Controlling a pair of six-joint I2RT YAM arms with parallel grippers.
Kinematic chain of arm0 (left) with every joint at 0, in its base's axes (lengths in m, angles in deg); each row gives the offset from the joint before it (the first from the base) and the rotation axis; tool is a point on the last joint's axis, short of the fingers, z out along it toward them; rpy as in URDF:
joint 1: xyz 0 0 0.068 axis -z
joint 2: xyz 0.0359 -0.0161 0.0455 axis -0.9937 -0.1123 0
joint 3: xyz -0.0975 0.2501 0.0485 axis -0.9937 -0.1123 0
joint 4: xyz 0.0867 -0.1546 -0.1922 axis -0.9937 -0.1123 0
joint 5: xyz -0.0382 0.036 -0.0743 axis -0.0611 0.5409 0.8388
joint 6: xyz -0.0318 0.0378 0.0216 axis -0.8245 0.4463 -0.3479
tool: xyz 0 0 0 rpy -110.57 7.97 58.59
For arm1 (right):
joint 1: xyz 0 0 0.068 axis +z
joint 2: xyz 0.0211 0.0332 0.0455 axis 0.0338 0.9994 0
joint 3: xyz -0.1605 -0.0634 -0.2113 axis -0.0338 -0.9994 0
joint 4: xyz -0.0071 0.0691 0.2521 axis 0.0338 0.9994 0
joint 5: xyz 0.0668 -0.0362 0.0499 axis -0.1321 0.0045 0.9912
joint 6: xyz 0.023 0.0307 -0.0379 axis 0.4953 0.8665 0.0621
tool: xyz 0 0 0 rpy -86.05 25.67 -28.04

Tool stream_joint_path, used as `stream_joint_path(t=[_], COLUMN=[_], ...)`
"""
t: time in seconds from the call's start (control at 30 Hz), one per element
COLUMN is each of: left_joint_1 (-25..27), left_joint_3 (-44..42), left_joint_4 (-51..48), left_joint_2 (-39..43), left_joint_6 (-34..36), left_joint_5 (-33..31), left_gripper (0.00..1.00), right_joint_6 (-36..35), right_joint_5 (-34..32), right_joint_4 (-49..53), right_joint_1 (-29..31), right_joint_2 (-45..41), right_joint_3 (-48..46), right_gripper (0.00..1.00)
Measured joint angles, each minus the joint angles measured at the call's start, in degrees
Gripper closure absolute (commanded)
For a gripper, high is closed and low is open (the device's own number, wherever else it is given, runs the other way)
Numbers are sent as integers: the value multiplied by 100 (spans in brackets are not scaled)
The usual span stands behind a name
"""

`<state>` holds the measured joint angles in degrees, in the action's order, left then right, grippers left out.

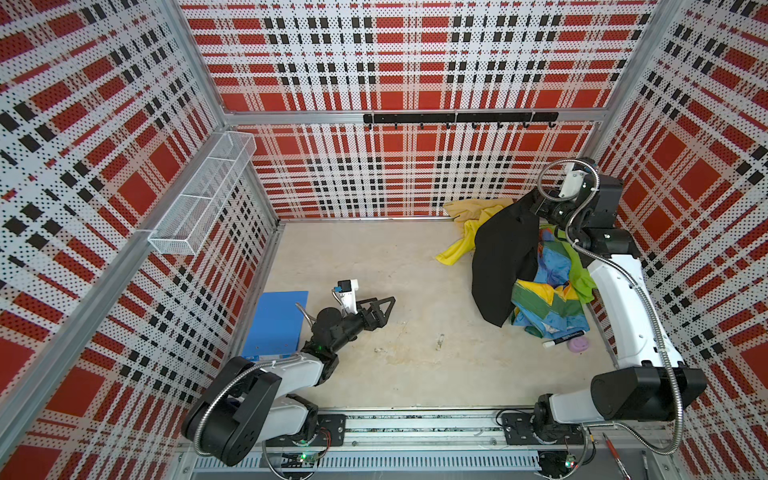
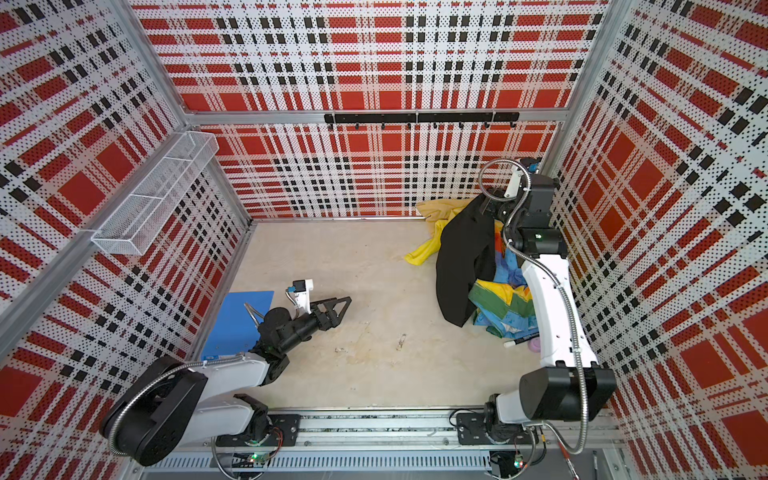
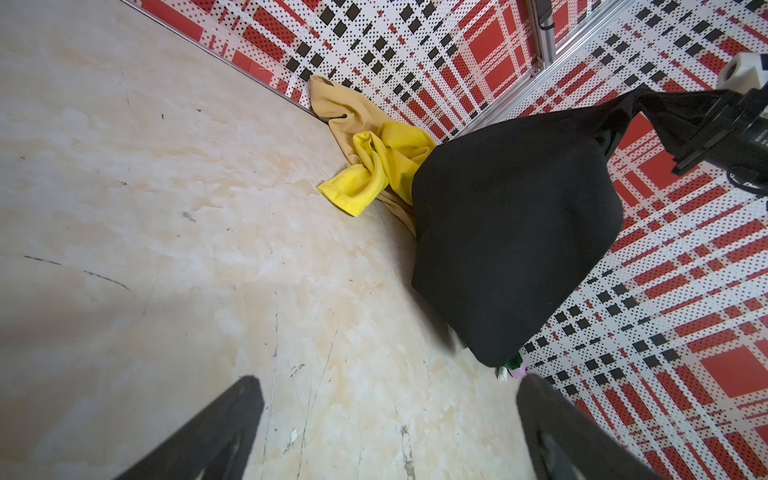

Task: Pick out a specific cloth from the pile
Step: 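Lift the black cloth high out of the pile with the right gripper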

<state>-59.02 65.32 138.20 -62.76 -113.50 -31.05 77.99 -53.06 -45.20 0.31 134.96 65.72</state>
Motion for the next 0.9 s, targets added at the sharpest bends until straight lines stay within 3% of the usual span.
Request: stream_joint_path(t=[0.37,0.9], left_joint_1=[74,186], left_joint_3=[201,662], left_joint_4=[-188,-407], left_joint_2=[0,92], left_joint_6=[46,208], left_joint_5=[-15,33], left_gripper=[1,1], right_joint_6=[-63,22], right_joint_5=[-544,-44], right_joint_4=[101,-1182], right_joint_1=[0,4], right_joint_2=[-269,-949], right_joint_3=[-153,612], right_gripper=[100,100])
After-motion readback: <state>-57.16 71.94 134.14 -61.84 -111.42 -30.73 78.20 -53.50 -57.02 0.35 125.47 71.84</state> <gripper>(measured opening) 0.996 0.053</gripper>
